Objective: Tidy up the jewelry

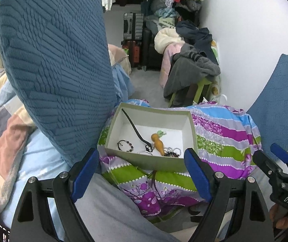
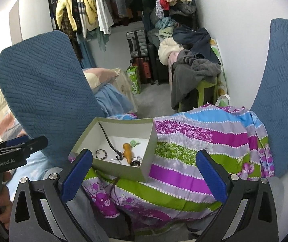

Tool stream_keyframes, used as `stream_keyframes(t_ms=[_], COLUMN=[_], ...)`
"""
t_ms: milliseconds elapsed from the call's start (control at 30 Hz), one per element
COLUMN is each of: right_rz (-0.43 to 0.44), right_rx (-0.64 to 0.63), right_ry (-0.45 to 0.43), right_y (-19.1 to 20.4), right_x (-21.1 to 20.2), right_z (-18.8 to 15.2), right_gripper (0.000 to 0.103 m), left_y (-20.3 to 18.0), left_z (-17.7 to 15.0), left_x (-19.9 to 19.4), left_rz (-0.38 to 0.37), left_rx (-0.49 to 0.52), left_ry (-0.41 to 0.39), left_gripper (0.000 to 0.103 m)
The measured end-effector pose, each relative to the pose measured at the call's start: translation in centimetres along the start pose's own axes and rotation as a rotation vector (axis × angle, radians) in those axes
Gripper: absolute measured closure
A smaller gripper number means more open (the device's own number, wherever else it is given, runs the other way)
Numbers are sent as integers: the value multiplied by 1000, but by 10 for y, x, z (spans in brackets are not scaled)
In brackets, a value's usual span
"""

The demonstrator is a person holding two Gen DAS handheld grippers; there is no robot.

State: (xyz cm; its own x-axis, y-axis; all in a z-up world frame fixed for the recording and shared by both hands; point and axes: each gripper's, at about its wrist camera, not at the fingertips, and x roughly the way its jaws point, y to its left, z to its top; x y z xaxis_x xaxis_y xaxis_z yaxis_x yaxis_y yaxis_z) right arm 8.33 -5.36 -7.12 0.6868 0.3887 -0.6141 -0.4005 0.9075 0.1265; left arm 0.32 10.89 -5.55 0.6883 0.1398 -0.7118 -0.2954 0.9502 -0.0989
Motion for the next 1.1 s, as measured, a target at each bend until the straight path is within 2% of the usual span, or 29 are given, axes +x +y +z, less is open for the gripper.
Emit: stream_keyframes(t_ms=[867,1100], right_rz=[-23,-61], right_rx=[21,35], right_ry=[8,3], right_y=[-8,-12], right_x=[3,0], right_z=[-4,-7], right_gripper=[0,0], left_y=[0,1], left_z=[0,2], left_x=[10,9], left_rz=[-1,-8], left_rx=[28,31], left_ry=[10,4], left_gripper=[17,17])
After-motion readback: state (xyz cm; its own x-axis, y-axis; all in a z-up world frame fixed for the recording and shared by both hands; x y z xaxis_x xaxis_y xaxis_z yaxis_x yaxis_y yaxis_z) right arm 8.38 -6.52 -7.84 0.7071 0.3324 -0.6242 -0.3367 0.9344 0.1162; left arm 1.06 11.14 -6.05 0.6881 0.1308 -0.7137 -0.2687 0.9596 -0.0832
